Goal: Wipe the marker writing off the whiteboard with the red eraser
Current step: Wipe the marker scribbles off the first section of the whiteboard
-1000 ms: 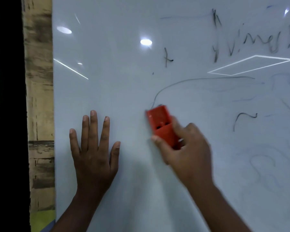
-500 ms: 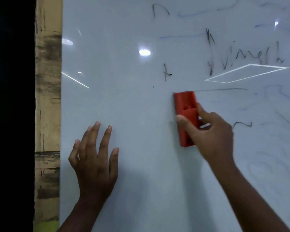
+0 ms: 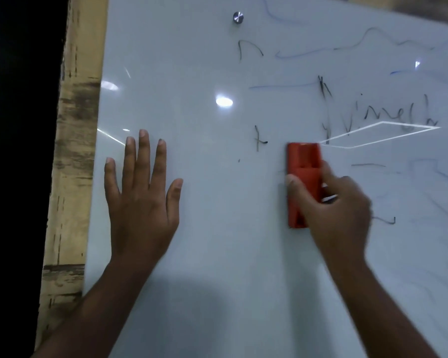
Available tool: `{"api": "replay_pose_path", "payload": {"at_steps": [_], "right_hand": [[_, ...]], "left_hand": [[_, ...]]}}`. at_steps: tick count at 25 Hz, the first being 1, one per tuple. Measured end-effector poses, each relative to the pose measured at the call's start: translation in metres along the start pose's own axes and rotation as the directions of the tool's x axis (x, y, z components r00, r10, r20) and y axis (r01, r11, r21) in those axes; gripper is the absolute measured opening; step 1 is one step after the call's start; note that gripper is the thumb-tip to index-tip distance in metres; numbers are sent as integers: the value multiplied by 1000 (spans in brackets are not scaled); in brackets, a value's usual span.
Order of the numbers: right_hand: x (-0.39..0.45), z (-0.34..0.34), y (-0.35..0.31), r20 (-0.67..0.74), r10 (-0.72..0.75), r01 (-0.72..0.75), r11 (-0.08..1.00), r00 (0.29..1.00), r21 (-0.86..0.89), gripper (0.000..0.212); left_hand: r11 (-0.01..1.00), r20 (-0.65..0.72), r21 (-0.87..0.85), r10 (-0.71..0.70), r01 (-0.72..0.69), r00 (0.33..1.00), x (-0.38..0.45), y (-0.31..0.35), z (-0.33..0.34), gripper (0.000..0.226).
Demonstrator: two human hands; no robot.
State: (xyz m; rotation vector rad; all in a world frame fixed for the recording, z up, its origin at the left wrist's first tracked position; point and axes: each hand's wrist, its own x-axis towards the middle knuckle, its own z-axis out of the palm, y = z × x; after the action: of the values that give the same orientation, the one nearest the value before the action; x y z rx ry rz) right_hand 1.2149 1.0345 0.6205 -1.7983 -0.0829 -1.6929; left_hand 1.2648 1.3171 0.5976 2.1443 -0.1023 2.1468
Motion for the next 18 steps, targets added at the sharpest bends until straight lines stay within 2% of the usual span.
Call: {"api": "replay_pose_path", "payload": {"at_steps": [2, 4, 7, 10, 12, 18], "right_hand": [[-29, 22, -29, 78, -191, 196, 979, 978, -56, 67], [-53, 40, -54, 156, -344, 357, 932, 926, -64, 67], [-48, 52, -77, 237, -447, 467, 884, 862, -30, 70], [-19, 50, -84, 269, -423, 449, 893, 865, -39, 74], [-3, 41, -74, 239, -380, 404, 913, 893, -56, 75], [32, -4, -5, 130, -150, 154, 988, 980, -25, 74]], "left_hand": [[1000, -4, -17, 3, -3, 1000, 1, -1, 0, 64], [1000, -9, -31, 1, -1, 1000, 3, -2, 0, 64], [999, -1, -40, 14, -14, 1000, 1, -4, 1, 65], [999, -7, -46, 23, -23, 1000, 2, -5, 0, 64], [998, -21, -63, 23, -24, 1000, 2, -5, -1, 63], [997, -10, -58, 58, -58, 998, -3, -11, -1, 64]]}}
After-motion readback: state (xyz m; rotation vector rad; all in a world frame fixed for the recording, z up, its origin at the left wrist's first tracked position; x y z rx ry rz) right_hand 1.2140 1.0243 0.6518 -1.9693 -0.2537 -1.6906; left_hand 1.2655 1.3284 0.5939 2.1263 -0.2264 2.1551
